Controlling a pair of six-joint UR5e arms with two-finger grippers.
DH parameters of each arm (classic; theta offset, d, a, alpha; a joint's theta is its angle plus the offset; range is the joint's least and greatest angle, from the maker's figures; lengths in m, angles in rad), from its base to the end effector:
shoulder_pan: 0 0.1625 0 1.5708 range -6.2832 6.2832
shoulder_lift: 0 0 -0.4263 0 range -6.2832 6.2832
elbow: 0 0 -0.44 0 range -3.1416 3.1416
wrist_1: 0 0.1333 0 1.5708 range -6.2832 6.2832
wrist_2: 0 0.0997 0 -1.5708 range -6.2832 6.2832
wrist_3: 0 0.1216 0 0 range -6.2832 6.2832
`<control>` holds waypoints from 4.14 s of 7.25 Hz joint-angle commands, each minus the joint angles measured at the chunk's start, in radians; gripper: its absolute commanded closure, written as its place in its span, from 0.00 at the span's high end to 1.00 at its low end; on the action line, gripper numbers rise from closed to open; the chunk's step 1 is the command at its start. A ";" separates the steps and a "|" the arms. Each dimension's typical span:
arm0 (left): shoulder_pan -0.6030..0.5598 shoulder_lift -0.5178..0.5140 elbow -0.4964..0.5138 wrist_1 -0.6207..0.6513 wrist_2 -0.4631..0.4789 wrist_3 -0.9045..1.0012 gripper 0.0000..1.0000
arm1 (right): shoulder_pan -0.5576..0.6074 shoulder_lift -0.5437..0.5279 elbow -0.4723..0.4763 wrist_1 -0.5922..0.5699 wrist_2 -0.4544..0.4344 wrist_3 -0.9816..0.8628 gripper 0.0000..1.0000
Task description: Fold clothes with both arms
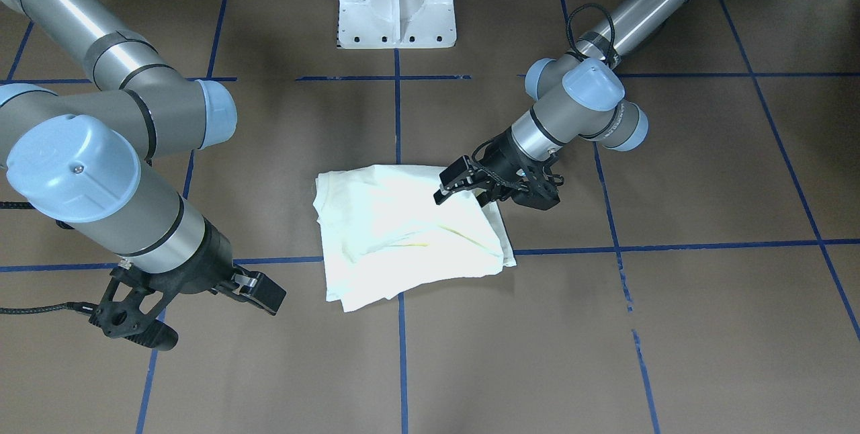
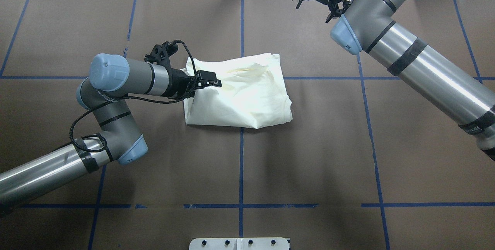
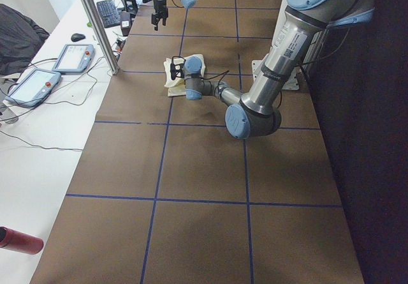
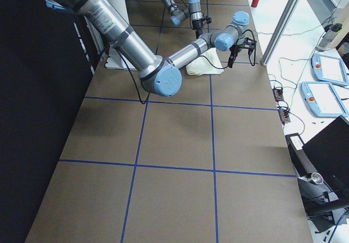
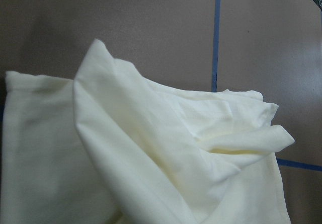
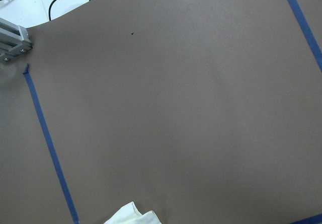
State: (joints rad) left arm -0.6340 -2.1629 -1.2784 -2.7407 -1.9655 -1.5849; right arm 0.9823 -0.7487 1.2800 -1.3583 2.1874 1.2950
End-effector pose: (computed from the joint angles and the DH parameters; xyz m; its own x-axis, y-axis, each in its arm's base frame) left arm 0.5772 -0.5318 0.2985 0.0780 -0.0735 -0.9942 0.2397 0.9694 -0.0529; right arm -0.4096 -0.7272 0.2353 0.5187 0.3770 0.7674 -0.3326 0.9158 -0.2251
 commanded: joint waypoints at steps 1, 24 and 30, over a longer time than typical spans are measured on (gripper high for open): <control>0.036 0.012 -0.006 -0.060 -0.058 0.000 1.00 | 0.003 0.000 0.004 -0.002 -0.001 0.000 1.00; -0.937 0.491 -0.335 1.004 -0.280 1.726 1.00 | 0.628 -0.706 0.251 -0.386 0.191 -1.525 1.00; -0.987 0.623 -0.331 0.894 -0.299 1.613 1.00 | 0.645 -0.794 0.422 -0.384 0.166 -1.507 1.00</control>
State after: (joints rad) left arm -1.6228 -1.5444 -1.6212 -1.8351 -2.2686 0.0602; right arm 1.6266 -1.5282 1.6618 -1.7428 2.3722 -0.2162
